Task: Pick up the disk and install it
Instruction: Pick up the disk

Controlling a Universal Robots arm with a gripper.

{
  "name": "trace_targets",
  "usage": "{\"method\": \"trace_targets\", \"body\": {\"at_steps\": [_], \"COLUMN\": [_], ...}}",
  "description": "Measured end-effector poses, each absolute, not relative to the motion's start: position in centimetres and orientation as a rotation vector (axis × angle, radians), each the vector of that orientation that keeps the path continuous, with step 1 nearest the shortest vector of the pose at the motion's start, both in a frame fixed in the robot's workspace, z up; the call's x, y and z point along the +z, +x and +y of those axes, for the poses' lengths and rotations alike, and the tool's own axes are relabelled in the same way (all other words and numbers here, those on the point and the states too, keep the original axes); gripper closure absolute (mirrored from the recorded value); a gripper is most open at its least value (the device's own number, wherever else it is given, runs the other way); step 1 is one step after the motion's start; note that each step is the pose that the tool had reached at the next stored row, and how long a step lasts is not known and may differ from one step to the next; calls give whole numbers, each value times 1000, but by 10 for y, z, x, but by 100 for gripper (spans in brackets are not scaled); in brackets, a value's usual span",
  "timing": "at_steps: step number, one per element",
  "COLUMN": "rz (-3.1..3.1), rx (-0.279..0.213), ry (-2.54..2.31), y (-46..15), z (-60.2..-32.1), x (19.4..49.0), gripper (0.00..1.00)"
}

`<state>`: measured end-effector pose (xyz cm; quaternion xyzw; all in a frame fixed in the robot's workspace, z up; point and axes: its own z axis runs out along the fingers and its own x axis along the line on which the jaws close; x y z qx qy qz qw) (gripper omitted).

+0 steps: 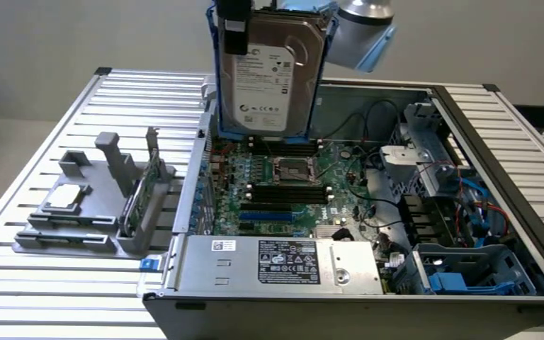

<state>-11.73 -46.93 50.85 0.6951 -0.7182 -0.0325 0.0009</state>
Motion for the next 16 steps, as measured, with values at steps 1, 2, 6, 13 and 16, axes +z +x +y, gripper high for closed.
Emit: {"method": "trace_targets", "body": {"at_steps": [1,2,6,13,16], "rz": [-2255,-2255,-2255,-2255,-2255], "rx": [-102,-102,-102,-102,-102], "ry": [2183,2183,2183,2183,2183], "y": [-115,-112,-99,-75,-63], "z": [-472,-475,-486,-503,-509], "x": [508,508,508,506,505], "gripper": [67,67,67,67,67]}}
